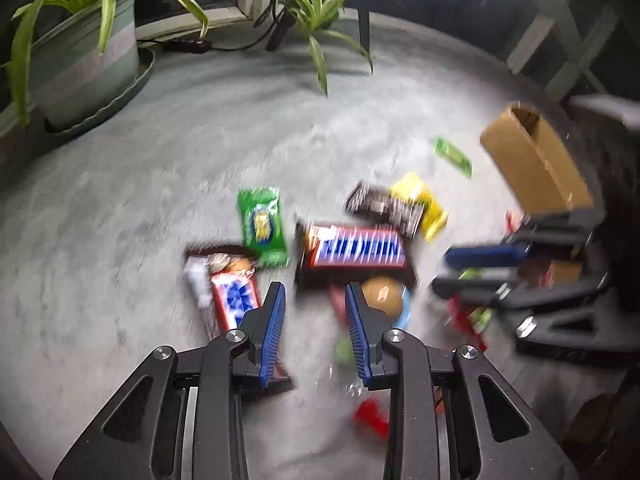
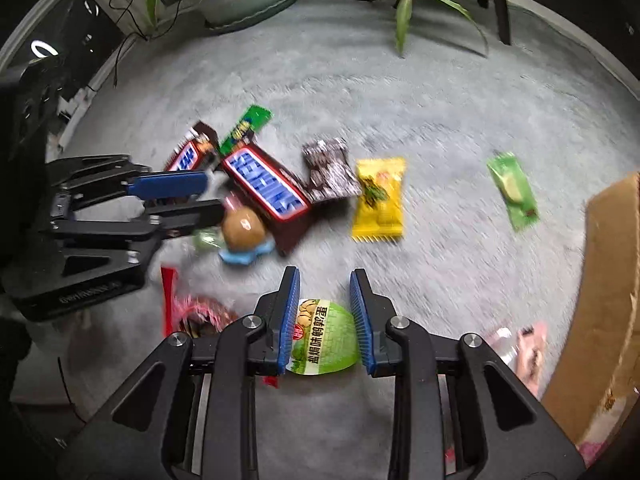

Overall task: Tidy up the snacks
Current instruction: 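Grasp the red-wrapped pastry with the left tool while the right tool grasps the green nut pack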

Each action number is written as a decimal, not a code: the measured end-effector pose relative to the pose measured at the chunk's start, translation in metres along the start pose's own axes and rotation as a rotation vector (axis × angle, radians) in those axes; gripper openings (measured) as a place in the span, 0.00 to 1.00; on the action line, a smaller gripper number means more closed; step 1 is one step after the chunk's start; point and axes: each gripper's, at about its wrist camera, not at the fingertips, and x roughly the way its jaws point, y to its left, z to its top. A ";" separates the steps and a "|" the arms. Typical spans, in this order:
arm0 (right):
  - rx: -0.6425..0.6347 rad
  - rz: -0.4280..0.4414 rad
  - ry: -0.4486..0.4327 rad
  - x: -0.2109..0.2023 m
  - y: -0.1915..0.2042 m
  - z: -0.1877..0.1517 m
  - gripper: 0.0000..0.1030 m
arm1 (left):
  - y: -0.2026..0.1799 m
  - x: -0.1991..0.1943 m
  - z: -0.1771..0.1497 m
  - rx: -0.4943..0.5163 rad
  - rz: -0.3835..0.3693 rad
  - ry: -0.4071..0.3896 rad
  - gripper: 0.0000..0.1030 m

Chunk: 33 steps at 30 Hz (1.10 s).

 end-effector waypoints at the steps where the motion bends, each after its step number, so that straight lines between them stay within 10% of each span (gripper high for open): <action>1: -0.008 -0.016 -0.003 -0.001 -0.001 -0.004 0.27 | 0.000 -0.004 -0.005 0.009 0.008 -0.005 0.28; 14: 0.035 -0.014 -0.089 -0.039 -0.008 -0.024 0.27 | 0.015 -0.027 -0.023 -0.021 0.055 -0.075 0.28; 33: 0.211 0.184 -0.024 -0.014 -0.032 -0.030 0.27 | -0.017 -0.023 -0.033 -0.009 -0.143 -0.012 0.28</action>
